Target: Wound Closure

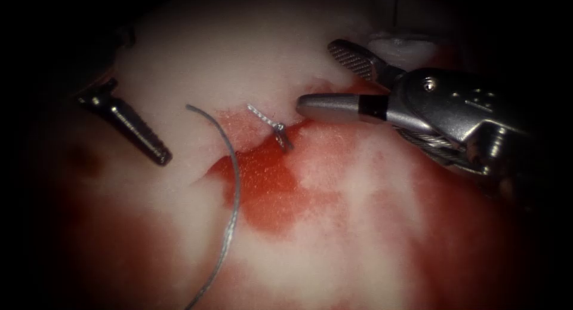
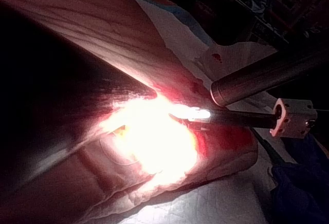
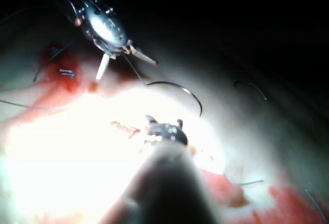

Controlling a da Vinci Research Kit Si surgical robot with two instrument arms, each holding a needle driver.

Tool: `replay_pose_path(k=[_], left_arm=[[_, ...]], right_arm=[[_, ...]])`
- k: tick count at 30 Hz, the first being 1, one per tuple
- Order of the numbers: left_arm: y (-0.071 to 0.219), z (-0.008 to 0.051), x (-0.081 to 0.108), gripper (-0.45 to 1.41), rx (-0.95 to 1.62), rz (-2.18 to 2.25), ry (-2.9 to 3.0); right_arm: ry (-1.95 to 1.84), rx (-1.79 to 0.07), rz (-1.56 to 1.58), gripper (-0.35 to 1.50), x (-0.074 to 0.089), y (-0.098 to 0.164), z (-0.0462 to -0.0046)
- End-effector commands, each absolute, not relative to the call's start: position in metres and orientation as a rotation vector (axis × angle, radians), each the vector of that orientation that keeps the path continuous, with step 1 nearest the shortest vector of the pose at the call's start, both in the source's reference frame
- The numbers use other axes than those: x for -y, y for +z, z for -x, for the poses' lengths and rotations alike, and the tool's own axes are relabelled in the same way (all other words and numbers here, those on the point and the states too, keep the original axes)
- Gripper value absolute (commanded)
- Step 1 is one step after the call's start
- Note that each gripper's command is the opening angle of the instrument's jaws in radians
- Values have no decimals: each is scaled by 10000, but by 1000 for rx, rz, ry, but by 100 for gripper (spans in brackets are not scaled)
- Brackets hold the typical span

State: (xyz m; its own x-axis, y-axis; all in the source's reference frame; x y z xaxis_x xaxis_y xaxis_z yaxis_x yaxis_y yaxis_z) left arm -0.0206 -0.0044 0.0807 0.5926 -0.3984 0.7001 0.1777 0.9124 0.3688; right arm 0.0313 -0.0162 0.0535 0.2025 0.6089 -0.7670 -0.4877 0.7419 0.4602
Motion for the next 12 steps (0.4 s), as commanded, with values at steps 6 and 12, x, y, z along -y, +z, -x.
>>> replay_pose_path(k=[6,12], left_arm=[[794,211,31,120,891,-281,-357],[791,211,34,118,891,-286,-362]], right_arm=[[770,-1136,-117,101,151,531,-325],[752,-1145,-116,118,154,525,-319]])
